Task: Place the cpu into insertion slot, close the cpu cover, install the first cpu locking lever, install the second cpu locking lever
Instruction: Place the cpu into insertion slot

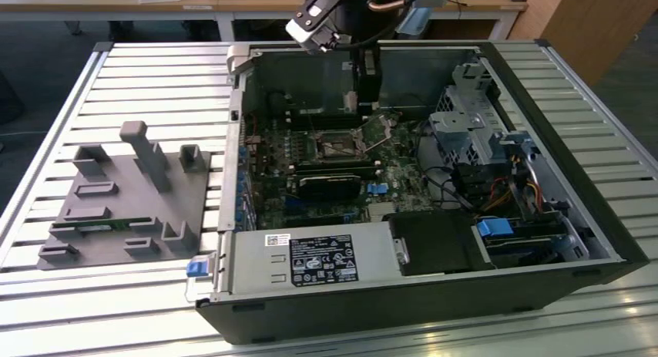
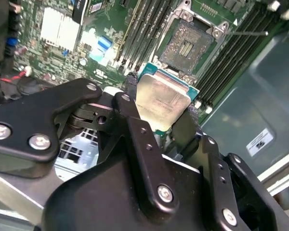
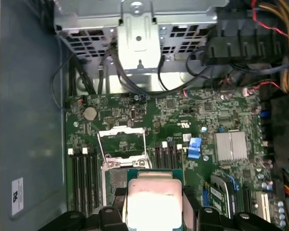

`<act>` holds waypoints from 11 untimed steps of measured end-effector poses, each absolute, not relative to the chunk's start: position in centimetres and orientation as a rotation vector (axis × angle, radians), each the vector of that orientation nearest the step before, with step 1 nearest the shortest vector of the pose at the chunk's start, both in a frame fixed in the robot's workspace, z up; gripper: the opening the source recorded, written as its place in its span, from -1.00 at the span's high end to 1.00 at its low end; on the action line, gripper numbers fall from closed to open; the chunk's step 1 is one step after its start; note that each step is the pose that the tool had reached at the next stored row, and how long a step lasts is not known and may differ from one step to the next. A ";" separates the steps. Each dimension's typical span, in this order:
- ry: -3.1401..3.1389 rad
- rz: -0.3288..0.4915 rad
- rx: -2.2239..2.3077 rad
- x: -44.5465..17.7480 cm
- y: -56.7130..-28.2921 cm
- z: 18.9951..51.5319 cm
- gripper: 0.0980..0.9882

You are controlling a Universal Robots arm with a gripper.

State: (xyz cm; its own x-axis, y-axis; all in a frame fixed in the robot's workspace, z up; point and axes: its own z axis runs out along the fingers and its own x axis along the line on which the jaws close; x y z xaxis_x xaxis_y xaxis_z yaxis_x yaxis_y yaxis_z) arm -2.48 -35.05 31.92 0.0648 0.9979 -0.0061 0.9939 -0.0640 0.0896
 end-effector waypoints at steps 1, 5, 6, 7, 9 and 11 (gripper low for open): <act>2.116 0.088 2.226 -2.5 -35.0 31.7 0.00; 2.134 0.089 2.209 -2.5 -34.6 31.0 0.00; 2.134 0.089 2.209 -2.5 -34.5 30.8 0.00; 2.134 0.089 2.209 -2.5 -34.3 30.6 0.00; 2.134 0.089 2.209 -2.5 -34.1 30.3 0.00; 2.152 0.090 2.192 -2.5 -34.1 30.0 0.00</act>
